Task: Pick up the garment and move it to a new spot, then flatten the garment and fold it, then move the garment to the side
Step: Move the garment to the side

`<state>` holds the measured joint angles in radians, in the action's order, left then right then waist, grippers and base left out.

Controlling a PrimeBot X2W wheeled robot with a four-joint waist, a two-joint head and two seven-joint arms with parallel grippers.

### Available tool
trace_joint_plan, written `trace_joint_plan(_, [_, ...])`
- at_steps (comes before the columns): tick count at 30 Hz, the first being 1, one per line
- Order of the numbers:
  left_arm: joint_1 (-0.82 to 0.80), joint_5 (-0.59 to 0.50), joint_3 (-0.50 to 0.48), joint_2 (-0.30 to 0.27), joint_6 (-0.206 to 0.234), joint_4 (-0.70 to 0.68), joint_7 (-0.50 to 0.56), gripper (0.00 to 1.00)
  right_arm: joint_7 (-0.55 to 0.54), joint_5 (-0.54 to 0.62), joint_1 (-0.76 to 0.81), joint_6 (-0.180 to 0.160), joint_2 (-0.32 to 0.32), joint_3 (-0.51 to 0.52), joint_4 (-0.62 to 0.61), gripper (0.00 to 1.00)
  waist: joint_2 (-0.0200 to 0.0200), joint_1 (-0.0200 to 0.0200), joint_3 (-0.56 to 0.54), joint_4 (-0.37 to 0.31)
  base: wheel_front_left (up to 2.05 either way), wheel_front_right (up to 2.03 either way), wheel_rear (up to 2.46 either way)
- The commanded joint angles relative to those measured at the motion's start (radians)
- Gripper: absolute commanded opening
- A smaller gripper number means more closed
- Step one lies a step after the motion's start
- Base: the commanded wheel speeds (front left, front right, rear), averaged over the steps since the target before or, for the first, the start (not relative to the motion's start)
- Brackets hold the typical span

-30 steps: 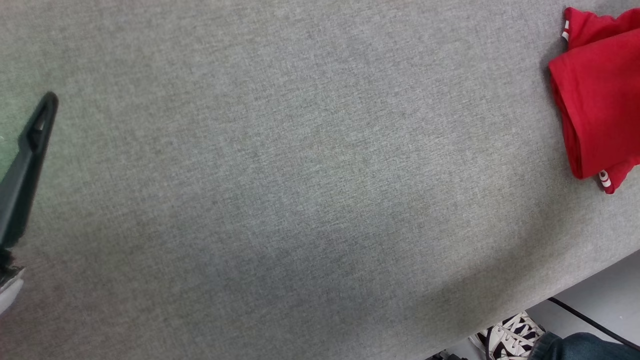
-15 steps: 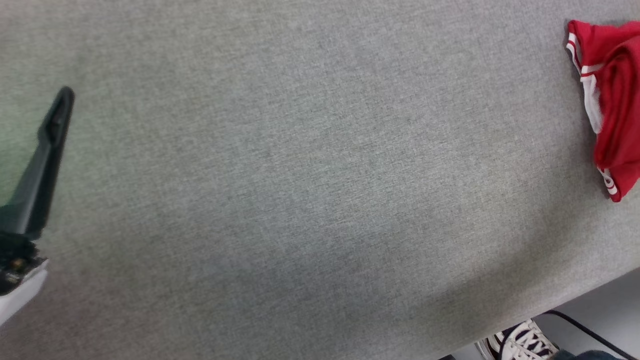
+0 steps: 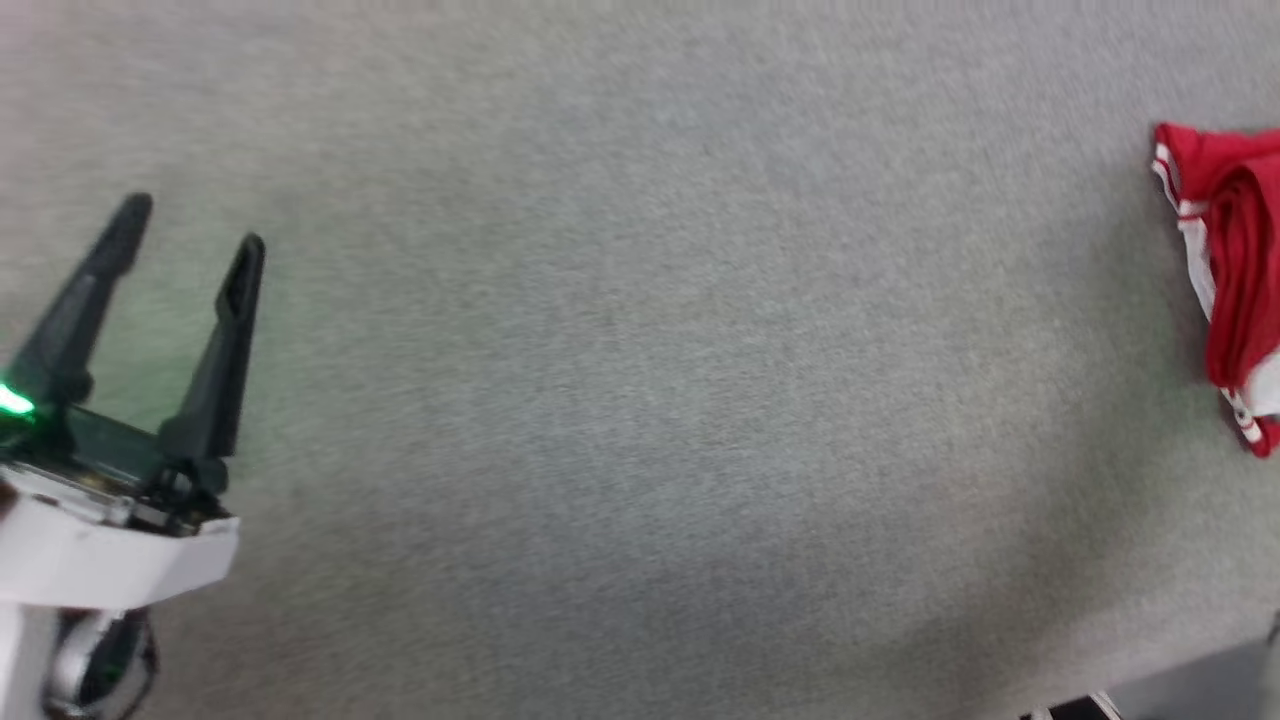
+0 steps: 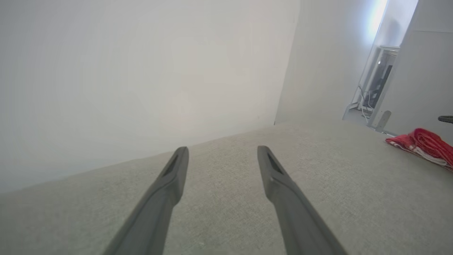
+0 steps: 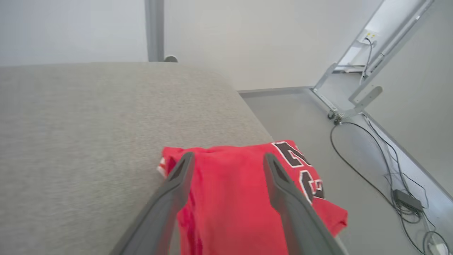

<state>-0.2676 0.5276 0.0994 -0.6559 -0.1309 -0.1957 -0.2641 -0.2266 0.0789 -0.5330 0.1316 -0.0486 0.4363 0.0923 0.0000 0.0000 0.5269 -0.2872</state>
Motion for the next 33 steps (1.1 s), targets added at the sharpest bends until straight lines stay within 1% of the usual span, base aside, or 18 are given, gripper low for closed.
trace_joint_plan(1, [0.007, -0.005, 0.001, 0.014, 0.001, 0.010, 0.001, 1.00, 0.014, -0.001, 0.014, -0.002, -0.003, -0.015, 0.000, 1.00, 0.0000, 0.0000, -0.081, 0.078, 0.00, 0.00, 0.00])
trace_joint_plan(9, [0.047, -0.028, -0.018, 0.120, 0.001, 0.131, 0.001, 1.00, 0.164, -0.046, 0.098, -0.002, -0.003, -0.197, 0.039, 1.00, 0.0000, 0.0000, -0.175, 0.173, 0.00, 0.00, 0.00])
trace_joint_plan(15, [0.087, -0.040, -0.057, 0.177, 0.001, 0.199, 0.001, 1.00, 0.230, -0.094, 0.155, -0.002, -0.003, -0.313, 0.067, 1.00, 0.0000, 0.0000, -0.237, 0.223, 0.00, 0.00, 0.00])
trace_joint_plan(19, [0.127, -0.045, -0.077, 0.218, 0.001, 0.225, 0.001, 1.00, 0.272, -0.114, 0.194, -0.002, -0.003, -0.367, 0.077, 1.00, 0.0000, 0.0000, -0.289, 0.249, 0.00, 0.00, 0.00])
trace_joint_plan(24, [0.180, -0.063, -0.103, 0.263, 0.001, 0.249, 0.001, 1.00, 0.317, -0.153, 0.245, -0.002, -0.002, -0.397, 0.070, 1.00, 0.0000, 0.0000, -0.346, 0.272, 0.00, 0.00, 0.00])
trace_joint_plan(29, [0.225, -0.075, -0.144, 0.301, 0.001, 0.243, 0.001, 1.00, 0.333, -0.178, 0.302, -0.002, -0.002, -0.393, 0.052, 1.00, 0.0000, 0.0000, -0.388, 0.288, 0.00, 0.00, 0.00])
trace_joint_plan(33, [0.270, -0.082, -0.169, 0.321, 0.001, 0.221, 0.001, 1.00, 0.334, -0.202, 0.347, -0.002, -0.002, -0.377, 0.023, 1.00, 0.0000, 0.0000, -0.414, 0.291, 0.00, 0.00, 0.00])
